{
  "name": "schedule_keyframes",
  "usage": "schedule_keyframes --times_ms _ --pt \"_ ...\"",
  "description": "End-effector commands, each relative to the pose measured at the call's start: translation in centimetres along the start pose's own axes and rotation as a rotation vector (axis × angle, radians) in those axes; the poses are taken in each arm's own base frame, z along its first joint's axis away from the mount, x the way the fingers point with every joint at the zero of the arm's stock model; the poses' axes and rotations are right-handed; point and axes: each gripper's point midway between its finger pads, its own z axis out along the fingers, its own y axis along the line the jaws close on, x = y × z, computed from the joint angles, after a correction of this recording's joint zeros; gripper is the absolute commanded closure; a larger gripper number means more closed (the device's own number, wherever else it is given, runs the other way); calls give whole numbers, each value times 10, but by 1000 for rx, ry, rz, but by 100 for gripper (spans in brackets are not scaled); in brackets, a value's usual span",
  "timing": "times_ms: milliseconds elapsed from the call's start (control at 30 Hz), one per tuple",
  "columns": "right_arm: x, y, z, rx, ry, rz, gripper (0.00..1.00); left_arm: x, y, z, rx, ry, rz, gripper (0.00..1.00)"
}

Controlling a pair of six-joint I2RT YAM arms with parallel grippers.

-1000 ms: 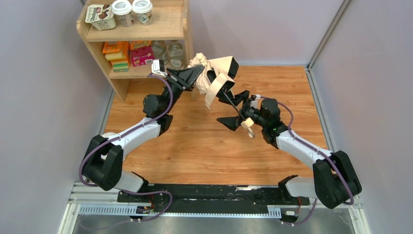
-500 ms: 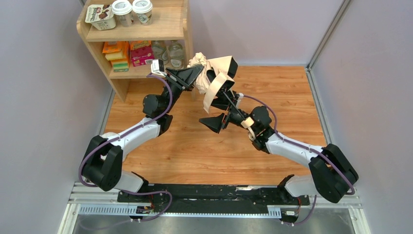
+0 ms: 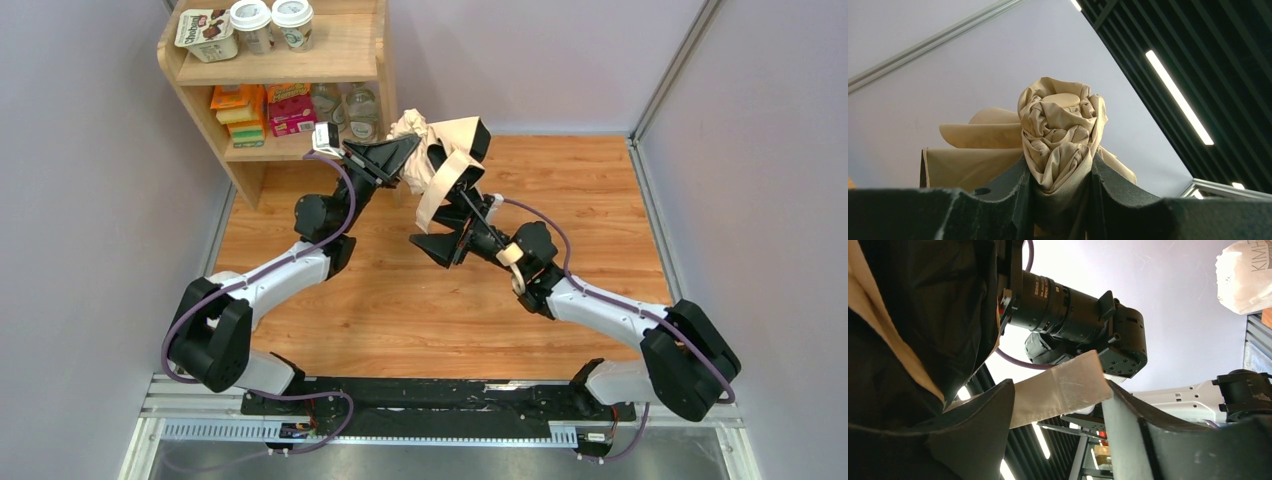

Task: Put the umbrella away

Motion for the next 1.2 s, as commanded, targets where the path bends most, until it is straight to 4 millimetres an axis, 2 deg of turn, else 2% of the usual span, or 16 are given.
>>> schedule_keyframes --times_ms 0,133,200,300,400,467,600,700,767,900,1033,1100,1167 --pt "-7 46 2 -114 6 563 42 -3 -86 -1 287 -17 53 100" --pt "-7 49 3 -139 8 555 56 -1 -84 -2 280 -14 44 100" --pt "-11 50 4 -153 4 552 70 2 -81 -2 273 -8 35 100" --pt "-10 52 8 -163 19 534 81 6 -80 -2 270 -1 20 100" --pt "-11 54 14 -186 36 500 100 12 -78 -1 269 10 5 100" --pt "-14 50 20 -187 47 491 100 17 -79 -1 271 21 -18 100" --pt "-17 55 31 -215 63 423 100 29 -81 -1 272 46 -55 100" --pt "-34 51 31 -218 -8 339 100 39 -84 -3 274 63 -86 100" --pt "-53 46 29 -210 -89 251 100 46 -82 -6 263 70 -115 100" --pt "-86 60 11 -288 -177 126 100 58 -72 -11 224 88 -205 100" --pt "-121 64 -15 -304 -277 -19 100 55 -56 -25 164 55 -257 100" --pt "-131 54 -26 -253 -327 -77 100 52 -51 -30 142 32 -285 100" --pt "-133 56 -37 -244 -360 -167 100 55 -43 -34 107 39 -302 100"
